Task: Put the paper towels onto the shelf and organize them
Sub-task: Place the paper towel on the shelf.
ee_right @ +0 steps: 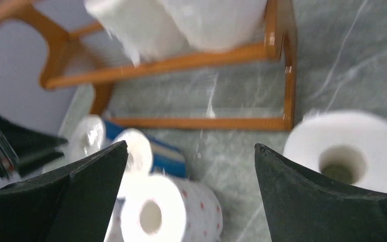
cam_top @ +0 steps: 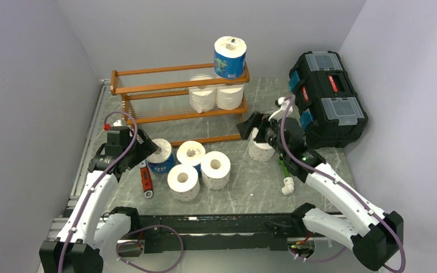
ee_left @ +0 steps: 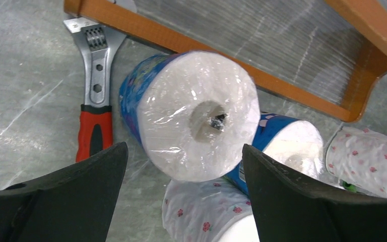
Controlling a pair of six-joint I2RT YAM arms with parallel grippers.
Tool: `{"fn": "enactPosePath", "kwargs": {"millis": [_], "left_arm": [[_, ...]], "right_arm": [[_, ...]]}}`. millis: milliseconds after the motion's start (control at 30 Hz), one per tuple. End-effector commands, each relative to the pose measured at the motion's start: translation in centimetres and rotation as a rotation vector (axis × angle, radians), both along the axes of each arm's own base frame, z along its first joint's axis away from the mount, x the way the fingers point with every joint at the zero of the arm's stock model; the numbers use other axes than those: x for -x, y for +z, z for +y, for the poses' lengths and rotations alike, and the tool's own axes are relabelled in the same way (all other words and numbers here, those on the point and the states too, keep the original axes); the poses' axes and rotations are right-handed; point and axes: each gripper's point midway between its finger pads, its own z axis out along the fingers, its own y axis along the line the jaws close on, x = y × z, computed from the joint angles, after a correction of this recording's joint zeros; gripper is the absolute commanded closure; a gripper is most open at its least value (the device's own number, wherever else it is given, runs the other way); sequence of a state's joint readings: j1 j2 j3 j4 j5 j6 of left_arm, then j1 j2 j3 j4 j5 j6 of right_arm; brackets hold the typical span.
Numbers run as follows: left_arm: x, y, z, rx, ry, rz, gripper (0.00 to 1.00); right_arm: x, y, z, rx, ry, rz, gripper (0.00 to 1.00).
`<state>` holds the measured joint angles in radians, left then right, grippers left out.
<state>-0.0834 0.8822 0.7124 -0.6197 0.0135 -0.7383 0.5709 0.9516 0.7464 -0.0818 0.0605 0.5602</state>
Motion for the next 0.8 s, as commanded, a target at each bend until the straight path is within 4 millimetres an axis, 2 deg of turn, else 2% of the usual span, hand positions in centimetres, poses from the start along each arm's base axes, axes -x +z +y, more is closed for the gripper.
{"fn": "enactPosePath", "kwargs": {"millis": [0, 167, 200, 267, 333, 433, 500, 533, 567, 600, 733, 767], "left_arm": [[-0.8, 1.8, -0.8, 0.011, -0.067, -0.071, 0.1], [-0.2, 1.7, -0.6, -0.011, -0.085, -0.063, 0.09], [-0.1, 1.7, -0.7, -0.009, -0.089, -0.067, 0.09], [0.2, 1.6, -1.1, 0.006, -0.106, -0.069, 0.09], [0.4, 1.4, -1.4, 0.023, -0.119, -0.069, 0.09], [0.8, 1.0, -1.8, 0.04, -0.135, -0.061, 0.09], [1.1, 0.9, -1.8, 0.038, -0.141, -0.061, 0.09], [1.2, 0.9, -1.8, 0.036, -0.142, -0.063, 0.09], [1.3, 0.9, -1.7, 0.035, -0.141, -0.062, 0.09], [1.3, 0.8, -1.7, 0.034, -0.139, -0.063, 0.09], [1.2, 1.2, -1.7, 0.034, -0.139, -0.076, 0.09], [1.1, 1.9, -1.9, 0.038, -0.15, -0.096, 0.09]], "right_arm": [[-3.2, 6.9, -1.4, -0.043, -0.153, -0.157, 0.03], [-5.8, 11.5, -1.3, -0.029, -0.211, -0.247, 0.03], [-6.4, 13.8, -1.1, -0.02, -0.207, -0.294, 0.03], [-7.6, 16.7, -0.2, 0.07, -0.158, -0.371, 0.01], [-9.1, 17.7, 0.6, 0.196, -0.115, -0.437, 0.0], [-11.1, 17.5, 0.3, 0.346, -0.117, -0.578, 0.0], [-11.6, 16.8, 0.5, 0.382, -0.075, -0.675, 0.0], [-11.7, 17.0, 0.7, 0.372, -0.05, -0.691, 0.0], [-12.1, 16.1, 0.4, 0.376, -0.022, -0.64, 0.0], [-12.5, 16.2, -0.2, 0.359, -0.004, -0.616, 0.0], [-11.5, 17.0, -1.6, 0.209, 0.113, -0.71, 0.0], [-11.5, 17.2, -1.8, 0.187, 0.138, -0.716, 0.0]]}}
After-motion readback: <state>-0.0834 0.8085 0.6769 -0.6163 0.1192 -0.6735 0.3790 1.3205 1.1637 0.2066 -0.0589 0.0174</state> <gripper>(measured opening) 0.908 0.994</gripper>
